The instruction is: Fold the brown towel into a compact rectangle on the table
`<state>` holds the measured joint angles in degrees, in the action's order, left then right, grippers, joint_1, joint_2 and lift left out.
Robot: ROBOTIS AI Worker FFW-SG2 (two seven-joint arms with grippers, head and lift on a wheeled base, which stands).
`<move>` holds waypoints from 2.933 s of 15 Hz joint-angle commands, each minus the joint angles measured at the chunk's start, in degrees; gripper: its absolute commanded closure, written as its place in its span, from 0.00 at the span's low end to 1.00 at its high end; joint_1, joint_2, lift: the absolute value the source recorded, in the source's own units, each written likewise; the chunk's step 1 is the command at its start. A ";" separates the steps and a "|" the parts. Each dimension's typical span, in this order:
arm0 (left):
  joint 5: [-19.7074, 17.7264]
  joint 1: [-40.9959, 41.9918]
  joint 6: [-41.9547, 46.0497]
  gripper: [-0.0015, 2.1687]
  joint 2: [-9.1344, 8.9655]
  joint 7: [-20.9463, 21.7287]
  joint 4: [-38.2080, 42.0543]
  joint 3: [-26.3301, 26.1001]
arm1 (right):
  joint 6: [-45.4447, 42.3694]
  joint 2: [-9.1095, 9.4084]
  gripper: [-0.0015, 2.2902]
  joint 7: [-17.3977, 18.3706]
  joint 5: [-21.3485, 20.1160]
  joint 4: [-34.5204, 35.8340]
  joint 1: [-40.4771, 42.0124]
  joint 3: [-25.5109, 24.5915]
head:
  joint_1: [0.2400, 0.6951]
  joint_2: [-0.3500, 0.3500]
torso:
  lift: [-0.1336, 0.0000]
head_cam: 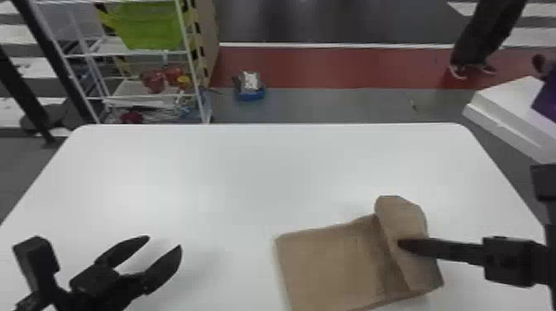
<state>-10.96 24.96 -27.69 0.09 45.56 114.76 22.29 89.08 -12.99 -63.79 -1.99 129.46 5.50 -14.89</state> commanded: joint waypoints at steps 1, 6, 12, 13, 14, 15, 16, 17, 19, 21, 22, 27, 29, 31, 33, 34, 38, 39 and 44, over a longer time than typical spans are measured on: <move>-0.37 0.00 0.13 0.02 -0.24 0.06 -0.15 0.21 | 1.00 0.77 0.58 0.16 -2.23 0.00 -1.28 5.22 | 1.00 0.59 | 0.00; -0.55 -0.09 0.48 0.02 -0.24 0.06 -0.77 0.65 | 1.00 1.47 0.58 0.16 -7.68 -0.09 -2.16 14.01 | 1.00 0.70 | 0.00; -0.73 -1.05 0.83 0.02 -0.24 0.15 -1.91 1.00 | 1.00 1.21 0.03 -1.86 -9.08 0.27 -1.37 18.40 | 1.00 0.80 | 0.00; -0.73 -1.14 0.83 0.02 -0.24 0.06 -1.91 1.09 | 1.00 1.30 0.03 -2.74 -8.64 0.79 -1.02 18.49 | 1.00 0.81 | 0.00; -0.73 -1.14 0.83 0.02 -0.24 0.06 -2.00 1.17 | 1.00 1.39 0.03 -3.36 -8.11 1.58 -0.40 18.23 | 1.00 0.82 | 0.00; -0.81 -1.23 0.83 0.02 -0.24 0.06 -2.00 1.26 | 1.00 1.39 0.03 -3.36 -7.06 3.52 0.04 17.61 | 1.00 0.84 | 0.00; -0.81 -1.32 0.83 0.02 -0.24 0.15 -1.91 1.26 | 1.00 1.39 0.03 -4.06 -6.44 5.54 0.74 16.47 | 1.00 0.85 | 0.00; -0.99 -1.41 0.83 0.02 -0.24 0.15 -1.82 1.35 | 1.00 1.39 0.03 -4.68 -4.60 7.65 1.18 14.27 | 1.00 0.86 | 0.00; -1.25 -1.41 0.83 0.02 -0.24 0.15 -1.65 1.53 | 1.00 1.12 0.10 -7.05 -2.31 9.41 2.67 9.79 | 1.00 0.86 | 0.00; -1.78 -1.41 0.83 0.02 -0.24 0.15 -1.47 1.88 | 1.00 0.24 0.44 -11.00 -3.19 9.41 5.22 5.57 | 1.00 0.85 | 0.00; -3.01 -1.32 1.01 0.02 -0.24 0.15 -1.47 2.49 | 1.00 -0.72 0.67 -12.94 -3.81 9.23 6.80 3.29 | 1.00 0.82 | 0.00; -3.89 -1.32 1.01 0.02 -0.24 -0.21 -1.21 2.49 | -3.69 -4.15 0.94 -14.53 -11.89 6.94 12.08 2.76 | 1.00 0.70 | 0.00; -3.89 -1.23 1.01 0.02 -0.24 0.06 -1.21 2.40 | -3.87 -4.15 0.94 -14.53 -12.16 6.59 11.99 3.02 | 1.00 0.65 | 0.00; -3.80 -1.05 1.01 0.02 -0.24 0.06 -1.21 2.49 | -3.16 -4.15 0.94 -14.53 -14.88 4.92 10.50 5.66 | 1.00 0.64 | 0.00; -3.80 -1.05 1.01 0.02 -0.24 0.06 -1.21 2.40 | -1.41 -4.15 0.94 -14.53 -17.87 2.64 8.30 9.00 | 1.00 0.65 | 0.00; -3.89 -1.05 1.01 0.02 -0.24 0.06 -1.21 2.40 | -0.88 -4.06 0.94 -14.53 -19.63 1.23 6.89 11.11 | 1.00 0.65 | 0.00; -3.89 -1.05 1.01 0.02 -0.24 0.15 -1.30 2.40 | -0.18 -2.92 0.94 -14.53 -24.20 -4.39 1.09 18.14 | 1.00 0.69 | 0.00; -3.80 -1.14 1.18 0.02 -0.24 0.15 -1.30 2.49 | 0.00 -2.74 0.94 -14.53 -24.46 -5.80 -0.32 18.93 | 1.00 0.70 | 0.00; -3.80 -1.49 1.18 0.02 -0.24 0.15 -1.82 2.58 | -0.53 0.68 0.94 -9.86 -24.90 -13.97 -9.19 19.90 | 1.00 0.73 | 0.00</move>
<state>-14.79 23.62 -26.51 0.09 45.70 113.04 25.00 88.72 -13.48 -74.40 -26.89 118.16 -0.62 4.91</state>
